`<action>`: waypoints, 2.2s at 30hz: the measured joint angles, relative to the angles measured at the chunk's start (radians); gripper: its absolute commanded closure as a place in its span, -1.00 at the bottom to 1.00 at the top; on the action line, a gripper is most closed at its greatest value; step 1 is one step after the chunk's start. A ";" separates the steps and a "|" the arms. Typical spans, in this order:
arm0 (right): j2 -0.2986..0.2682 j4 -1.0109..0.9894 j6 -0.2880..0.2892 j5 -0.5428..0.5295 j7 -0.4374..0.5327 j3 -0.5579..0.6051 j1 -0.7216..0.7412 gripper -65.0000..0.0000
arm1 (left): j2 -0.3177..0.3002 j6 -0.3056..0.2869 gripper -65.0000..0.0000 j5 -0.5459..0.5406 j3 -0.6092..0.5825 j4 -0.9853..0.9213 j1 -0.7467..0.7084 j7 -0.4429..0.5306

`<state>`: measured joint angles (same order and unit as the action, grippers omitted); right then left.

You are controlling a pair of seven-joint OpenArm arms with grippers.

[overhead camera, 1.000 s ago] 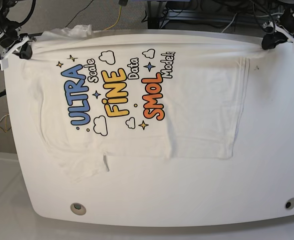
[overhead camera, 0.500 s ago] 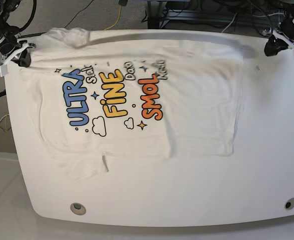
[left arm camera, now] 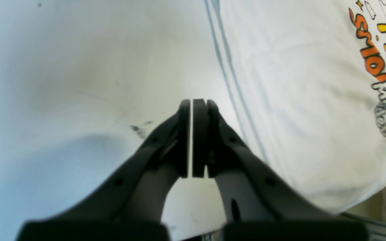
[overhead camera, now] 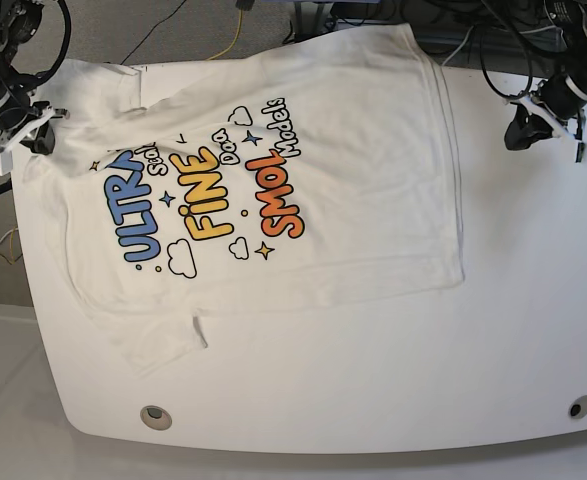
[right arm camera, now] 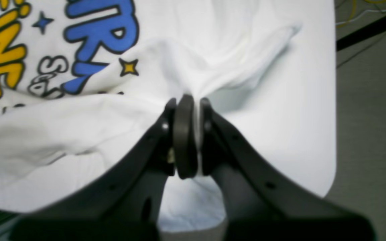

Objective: Fold the T-shirt properly

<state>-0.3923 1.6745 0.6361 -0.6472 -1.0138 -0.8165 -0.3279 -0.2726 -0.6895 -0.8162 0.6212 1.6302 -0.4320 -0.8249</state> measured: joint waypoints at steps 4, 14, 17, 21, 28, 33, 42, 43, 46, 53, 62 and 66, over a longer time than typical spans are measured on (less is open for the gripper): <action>0.002 0.000 0.004 0.009 0.008 0.026 0.027 1.00 | 0.003 0.000 1.00 -0.006 -0.020 -0.005 0.038 0.002; 0.004 -0.001 0.000 0.012 -0.002 0.017 -0.035 0.22 | -0.011 0.001 0.41 -0.061 0.061 -0.002 -0.032 -0.037; 0.005 -0.003 0.001 0.021 -0.005 0.020 -0.036 -0.20 | -0.006 0.000 0.20 -0.054 0.061 -0.002 -0.055 -0.057; 0.002 0.001 0.019 0.024 0.030 0.023 -0.032 -0.24 | 0.002 -0.002 0.26 -0.055 0.051 -0.002 -0.061 -0.031; 0.001 0.014 0.018 0.039 0.032 0.009 -0.041 -0.33 | -0.009 0.006 0.33 -0.051 0.005 0.006 -0.060 0.000; -0.010 0.039 0.018 0.025 0.042 -0.012 -0.026 -0.37 | -0.001 -0.002 0.32 -0.060 -0.090 0.018 -0.045 0.010; -0.010 0.041 0.017 0.040 0.049 -0.006 0.101 -0.44 | -0.005 -0.003 0.26 -0.017 -0.153 0.029 -0.041 0.033; -0.010 0.040 0.019 0.038 0.050 -0.002 0.115 -0.44 | -0.005 -0.003 0.26 -0.015 -0.154 0.029 -0.038 0.037; -0.013 0.031 0.019 0.032 0.052 0.000 0.152 -0.44 | -0.005 -0.003 0.22 -0.016 -0.151 0.032 -0.034 0.064; -0.056 -0.166 0.001 0.052 0.072 0.030 0.282 -0.43 | -0.017 0.001 0.22 -0.021 -0.082 0.025 -0.014 0.067; -0.047 -0.317 0.043 0.044 0.091 0.104 0.296 -0.29 | -0.016 0.000 0.24 -0.030 -0.077 0.024 -0.040 0.055; -0.043 -0.327 0.045 0.041 0.086 0.103 0.277 -0.30 | -0.010 -0.001 0.25 -0.035 -0.079 0.023 -0.056 0.038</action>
<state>-0.4358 1.3476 0.6807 -0.6060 -0.9279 -0.7132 -0.0505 -0.2829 -0.6903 -0.8516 0.5423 1.6527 -0.4885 -0.7872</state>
